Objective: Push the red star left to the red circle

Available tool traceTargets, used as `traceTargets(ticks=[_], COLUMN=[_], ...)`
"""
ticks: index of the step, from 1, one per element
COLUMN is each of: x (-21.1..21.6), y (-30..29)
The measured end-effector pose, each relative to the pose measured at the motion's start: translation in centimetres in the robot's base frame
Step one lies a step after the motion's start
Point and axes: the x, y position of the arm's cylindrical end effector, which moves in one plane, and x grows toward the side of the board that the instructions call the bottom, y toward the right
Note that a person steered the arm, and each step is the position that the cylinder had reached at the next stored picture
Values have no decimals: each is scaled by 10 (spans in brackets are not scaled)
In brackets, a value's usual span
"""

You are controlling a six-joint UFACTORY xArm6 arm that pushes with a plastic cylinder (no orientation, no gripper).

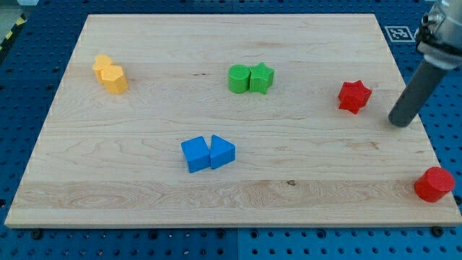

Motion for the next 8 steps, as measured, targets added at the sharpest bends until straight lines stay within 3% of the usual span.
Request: traceTargets(ticks=[2, 3, 6, 8], x=[-74, -74, -31, -24], y=[-51, -73, -44, -125])
